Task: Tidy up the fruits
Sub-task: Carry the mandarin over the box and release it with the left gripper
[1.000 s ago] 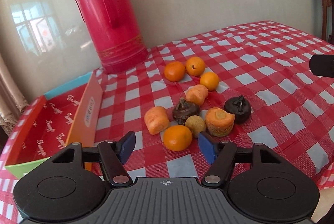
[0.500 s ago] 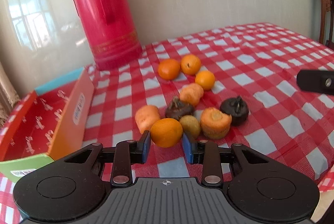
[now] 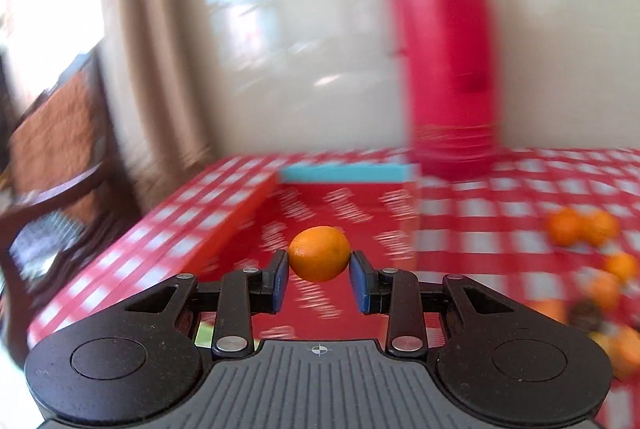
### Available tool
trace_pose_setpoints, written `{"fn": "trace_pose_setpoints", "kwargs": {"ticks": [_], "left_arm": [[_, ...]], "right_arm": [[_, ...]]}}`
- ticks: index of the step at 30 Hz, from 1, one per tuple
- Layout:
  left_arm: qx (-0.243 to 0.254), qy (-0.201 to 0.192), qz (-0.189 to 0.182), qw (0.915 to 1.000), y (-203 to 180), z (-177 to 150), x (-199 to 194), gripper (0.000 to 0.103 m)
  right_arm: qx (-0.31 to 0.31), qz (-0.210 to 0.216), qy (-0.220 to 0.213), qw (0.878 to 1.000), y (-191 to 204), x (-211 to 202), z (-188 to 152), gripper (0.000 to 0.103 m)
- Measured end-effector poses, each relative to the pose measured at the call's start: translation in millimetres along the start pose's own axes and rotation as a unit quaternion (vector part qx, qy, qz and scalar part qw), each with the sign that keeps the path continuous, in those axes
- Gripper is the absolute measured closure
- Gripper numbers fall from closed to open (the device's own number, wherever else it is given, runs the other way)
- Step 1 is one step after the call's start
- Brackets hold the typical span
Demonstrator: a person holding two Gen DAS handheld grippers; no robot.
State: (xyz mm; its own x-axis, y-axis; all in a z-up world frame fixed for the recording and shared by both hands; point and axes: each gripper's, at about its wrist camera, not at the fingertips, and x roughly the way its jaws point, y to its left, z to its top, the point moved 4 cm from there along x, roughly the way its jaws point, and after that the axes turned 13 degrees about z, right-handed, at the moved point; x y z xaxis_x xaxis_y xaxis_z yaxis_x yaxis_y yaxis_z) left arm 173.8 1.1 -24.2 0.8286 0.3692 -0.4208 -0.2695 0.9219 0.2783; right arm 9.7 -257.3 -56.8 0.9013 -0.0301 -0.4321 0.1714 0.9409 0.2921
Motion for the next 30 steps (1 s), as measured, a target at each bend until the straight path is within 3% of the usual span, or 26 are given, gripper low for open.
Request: {"fn": "trace_pose_setpoints", "kwargs": {"ticks": [3, 7, 13, 16, 18, 19, 23, 30], "left_arm": [[-0.021, 0.057, 0.023, 0.9979, 17.0, -2.8, 33.8, 0.069], [-0.024, 0.100, 0.045, 0.9937, 29.4, -10.7, 61.3, 0.069], [-0.034, 0.102, 0.045, 0.9932, 33.9, -12.1, 60.0, 0.066], [-0.049, 0.095, 0.034, 0.9937, 35.0, -10.1, 51.0, 0.043], [-0.058, 0.082, 0.034, 0.9944, 37.2, -7.7, 45.5, 0.012], [-0.063, 0.073, 0.038, 0.9946, 39.3, -6.4, 41.9, 0.009], [-0.082, 0.046, 0.022, 0.9953, 46.1, -1.3, 27.3, 0.008], [-0.099, 0.047, 0.017, 0.9938, 66.3, -7.3, 16.0, 0.008]], "right_arm": [[-0.006, 0.006, 0.008, 1.000, 6.4, 5.5, -2.4, 0.006], [-0.017, 0.012, 0.014, 1.000, 15.6, 11.6, -4.2, 0.006], [-0.028, 0.025, 0.023, 0.999, 26.1, 21.0, -3.8, 0.006], [-0.045, 0.034, 0.026, 0.998, 33.7, 24.2, -1.4, 0.007], [-0.058, 0.040, 0.029, 0.997, 38.9, 26.2, 0.3, 0.008], [-0.062, 0.042, 0.033, 0.997, 40.6, 27.6, 1.0, 0.010], [-0.068, 0.048, 0.046, 0.995, 42.5, 36.2, 7.4, 0.017], [-0.056, 0.052, 0.057, 0.995, 35.6, 51.0, 11.5, 0.045]]}}
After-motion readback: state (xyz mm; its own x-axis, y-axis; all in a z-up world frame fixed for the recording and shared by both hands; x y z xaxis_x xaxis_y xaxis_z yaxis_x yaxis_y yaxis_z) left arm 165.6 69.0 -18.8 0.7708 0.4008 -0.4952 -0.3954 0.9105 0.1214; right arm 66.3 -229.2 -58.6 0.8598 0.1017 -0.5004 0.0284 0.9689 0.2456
